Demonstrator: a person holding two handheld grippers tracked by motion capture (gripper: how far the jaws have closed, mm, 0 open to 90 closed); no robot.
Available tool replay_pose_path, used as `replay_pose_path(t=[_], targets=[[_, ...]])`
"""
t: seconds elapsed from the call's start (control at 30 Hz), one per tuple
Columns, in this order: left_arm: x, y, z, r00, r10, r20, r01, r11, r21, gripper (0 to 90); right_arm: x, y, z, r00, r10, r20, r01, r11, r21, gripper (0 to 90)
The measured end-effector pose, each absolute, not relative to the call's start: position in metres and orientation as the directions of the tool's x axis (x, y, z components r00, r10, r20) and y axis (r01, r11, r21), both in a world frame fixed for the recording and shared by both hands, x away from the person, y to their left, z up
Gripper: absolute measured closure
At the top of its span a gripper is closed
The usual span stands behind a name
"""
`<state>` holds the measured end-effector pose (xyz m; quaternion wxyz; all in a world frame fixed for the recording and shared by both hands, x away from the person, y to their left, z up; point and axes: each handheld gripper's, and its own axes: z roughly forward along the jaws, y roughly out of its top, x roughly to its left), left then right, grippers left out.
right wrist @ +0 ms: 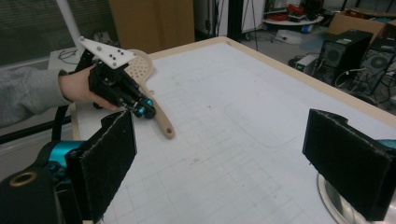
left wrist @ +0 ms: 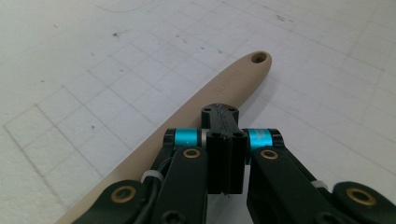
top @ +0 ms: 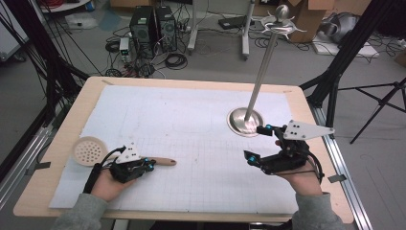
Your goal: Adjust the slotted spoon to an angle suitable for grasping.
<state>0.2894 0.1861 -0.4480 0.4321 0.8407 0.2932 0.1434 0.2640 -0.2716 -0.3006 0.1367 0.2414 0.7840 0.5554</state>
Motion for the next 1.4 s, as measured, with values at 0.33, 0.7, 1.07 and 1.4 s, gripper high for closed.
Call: replay_pose_path(t=[0.33,0.7,1.07,1.4], targets=[[0.312,0.180,-0.448,0.763,0.647,0.016,0.375,-0.462,0.804,89.5,0.246,-0.293,-0.301,-0.816,0.576,0.057,0.246,0.255,0.935,8.9],[0.328,0.176,-0.450,0.720,0.691,0.068,0.380,-0.475,0.794,89.5,0.236,-0.306,-0.304,-0.794,0.604,0.063,0.265,0.251,0.931,8.9],[0.323,0.200,-0.429,0.694,0.720,0.032,0.377,-0.401,0.835,89.5,0.237,-0.305,-0.303,-0.799,0.598,0.064,0.261,0.248,0.933,8.9],[0.323,0.246,-0.429,0.578,0.816,0.019,0.476,-0.357,0.804,89.6,0.245,-0.292,-0.306,-0.815,0.576,0.063,0.263,0.270,0.926,8.9]])
